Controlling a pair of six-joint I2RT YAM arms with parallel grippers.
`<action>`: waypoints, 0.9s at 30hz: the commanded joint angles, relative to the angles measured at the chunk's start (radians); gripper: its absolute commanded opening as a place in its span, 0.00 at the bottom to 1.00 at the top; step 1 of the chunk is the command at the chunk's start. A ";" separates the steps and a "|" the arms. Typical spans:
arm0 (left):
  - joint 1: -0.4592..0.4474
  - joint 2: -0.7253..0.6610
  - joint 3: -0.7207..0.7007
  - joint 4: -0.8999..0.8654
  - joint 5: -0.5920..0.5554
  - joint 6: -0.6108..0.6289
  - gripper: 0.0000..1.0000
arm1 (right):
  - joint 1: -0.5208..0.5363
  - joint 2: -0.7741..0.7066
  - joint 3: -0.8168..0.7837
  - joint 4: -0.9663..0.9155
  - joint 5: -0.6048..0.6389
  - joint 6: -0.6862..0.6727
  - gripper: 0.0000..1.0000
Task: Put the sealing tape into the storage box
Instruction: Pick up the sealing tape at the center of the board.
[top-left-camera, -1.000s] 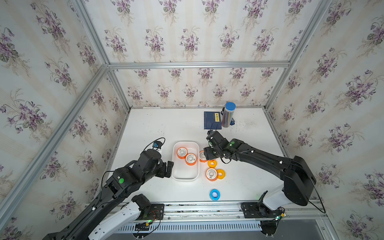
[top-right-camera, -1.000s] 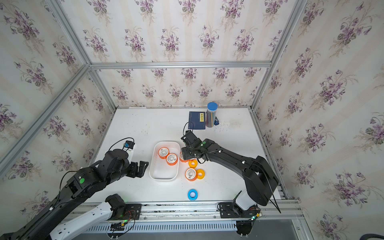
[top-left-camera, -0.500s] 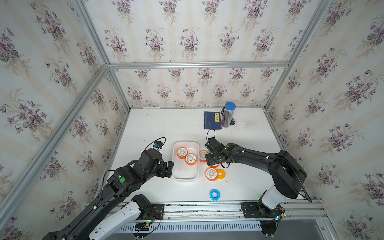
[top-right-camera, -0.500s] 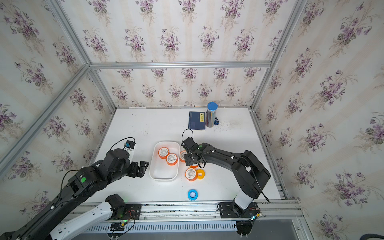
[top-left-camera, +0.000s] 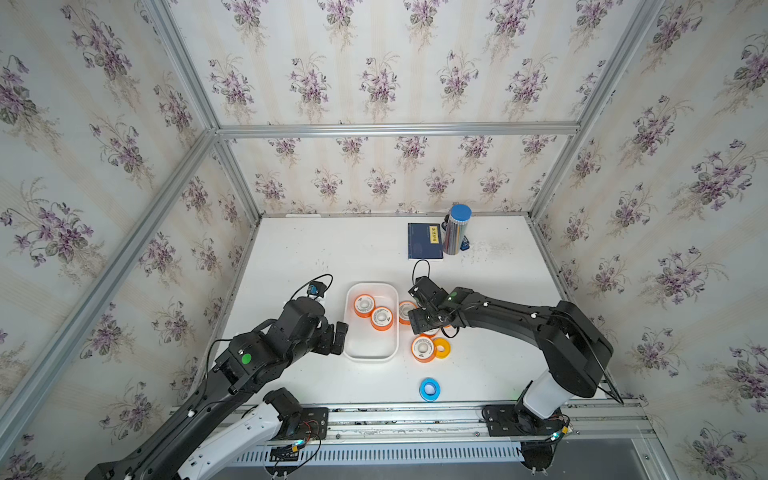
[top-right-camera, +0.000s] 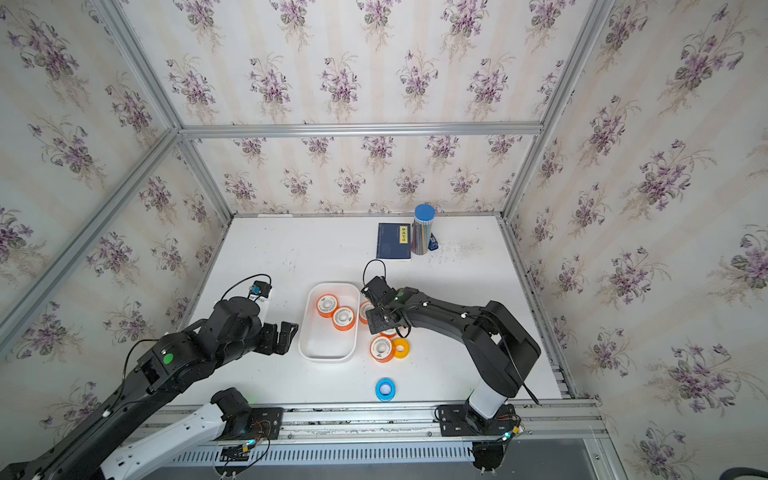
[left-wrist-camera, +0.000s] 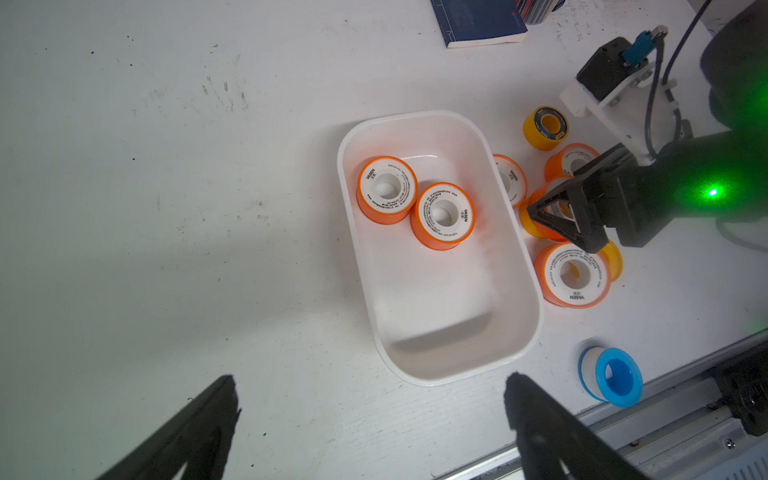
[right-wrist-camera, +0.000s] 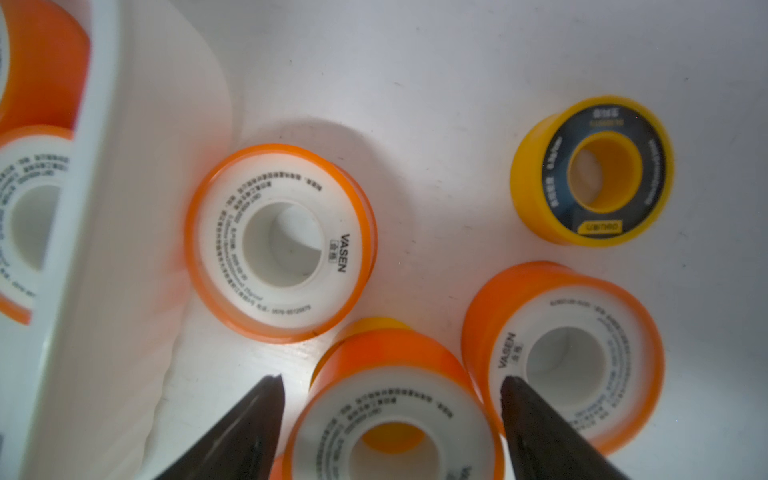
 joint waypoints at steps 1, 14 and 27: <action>0.001 0.003 0.000 0.000 -0.005 -0.002 1.00 | 0.011 -0.010 -0.006 -0.012 -0.004 0.020 0.86; 0.001 0.003 0.000 0.002 -0.005 -0.002 1.00 | 0.022 0.002 0.006 -0.023 0.008 0.029 0.81; 0.001 -0.002 0.000 0.003 -0.008 -0.004 1.00 | 0.043 -0.106 0.128 -0.101 -0.029 0.019 0.77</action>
